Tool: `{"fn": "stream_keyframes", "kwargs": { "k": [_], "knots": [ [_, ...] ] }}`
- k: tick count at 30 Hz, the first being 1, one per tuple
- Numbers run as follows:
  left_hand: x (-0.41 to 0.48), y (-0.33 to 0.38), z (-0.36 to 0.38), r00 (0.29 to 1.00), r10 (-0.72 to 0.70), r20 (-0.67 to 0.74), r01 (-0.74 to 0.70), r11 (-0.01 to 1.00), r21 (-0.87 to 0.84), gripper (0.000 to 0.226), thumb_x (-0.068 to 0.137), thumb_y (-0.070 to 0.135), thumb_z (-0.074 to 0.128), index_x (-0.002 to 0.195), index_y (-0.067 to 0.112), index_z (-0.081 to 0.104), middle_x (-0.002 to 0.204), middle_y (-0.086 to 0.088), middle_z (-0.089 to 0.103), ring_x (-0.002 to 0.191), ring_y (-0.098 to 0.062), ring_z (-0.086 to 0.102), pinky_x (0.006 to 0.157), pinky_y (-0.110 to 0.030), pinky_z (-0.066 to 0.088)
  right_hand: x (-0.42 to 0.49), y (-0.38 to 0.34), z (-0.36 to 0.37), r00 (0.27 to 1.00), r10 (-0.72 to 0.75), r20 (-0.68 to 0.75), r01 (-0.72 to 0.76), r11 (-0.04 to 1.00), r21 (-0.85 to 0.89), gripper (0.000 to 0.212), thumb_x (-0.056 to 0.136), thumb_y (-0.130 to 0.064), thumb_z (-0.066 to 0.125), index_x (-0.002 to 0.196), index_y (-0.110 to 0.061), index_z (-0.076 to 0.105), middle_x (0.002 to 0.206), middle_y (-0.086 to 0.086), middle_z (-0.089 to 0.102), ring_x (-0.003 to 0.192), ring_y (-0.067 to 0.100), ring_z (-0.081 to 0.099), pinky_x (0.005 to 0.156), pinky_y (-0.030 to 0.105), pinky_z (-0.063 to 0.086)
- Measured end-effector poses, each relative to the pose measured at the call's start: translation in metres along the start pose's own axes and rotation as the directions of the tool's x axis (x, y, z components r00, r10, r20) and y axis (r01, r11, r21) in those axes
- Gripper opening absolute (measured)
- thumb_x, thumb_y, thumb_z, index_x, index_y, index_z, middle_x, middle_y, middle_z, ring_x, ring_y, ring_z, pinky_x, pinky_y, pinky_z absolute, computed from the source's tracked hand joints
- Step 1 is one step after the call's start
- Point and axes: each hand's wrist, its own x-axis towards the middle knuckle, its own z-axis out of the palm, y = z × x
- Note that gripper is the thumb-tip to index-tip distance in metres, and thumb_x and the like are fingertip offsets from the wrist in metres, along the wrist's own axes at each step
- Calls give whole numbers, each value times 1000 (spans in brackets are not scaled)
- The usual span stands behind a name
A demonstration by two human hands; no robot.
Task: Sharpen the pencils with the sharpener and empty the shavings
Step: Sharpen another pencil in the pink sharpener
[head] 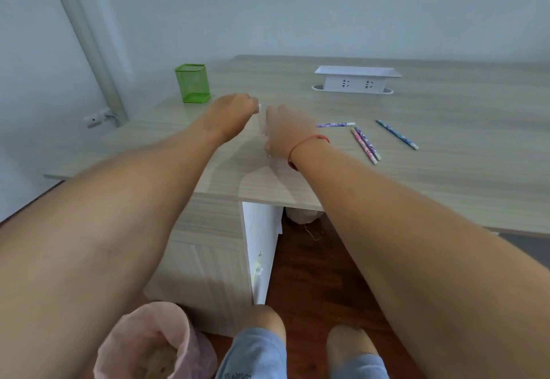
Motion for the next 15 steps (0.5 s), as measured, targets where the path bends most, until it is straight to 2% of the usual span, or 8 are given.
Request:
{"fn": "stream_keyframes", "kwargs": {
  "k": [4,7,11,15],
  "knots": [
    [-9,7,-9,998,18,-54,-19,1000,-16,15,96,4,41,87,2,54,87,-23,60,80,-41,59,62,-41,39,4,-2,-4,997,24,71,-23,1000,-16,59,90,-27,57,141,-12,31,142,9,37,123,39,47,99,51,44],
    [-20,12,-11,996,62,-59,-63,998,-14,14,94,2,43,89,2,56,88,-22,62,81,-40,60,62,-37,35,8,-3,-4,996,50,80,-51,999,5,53,93,-26,54,140,-12,33,142,10,38,126,40,46,101,54,42],
    [-36,15,-10,990,135,-34,-137,989,-61,15,92,-2,46,97,3,60,85,-24,63,77,-42,60,60,-37,35,9,-5,-6,992,75,101,-78,996,32,55,92,-25,56,140,-11,34,143,11,37,127,40,44,101,54,42],
    [-45,21,-6,993,108,36,-103,988,-118,16,95,6,43,97,1,58,82,-26,62,74,-43,60,61,-43,43,8,-5,-5,994,70,82,-74,996,41,56,90,-22,57,139,-10,33,141,11,38,124,39,46,99,48,45]
  ]
}}
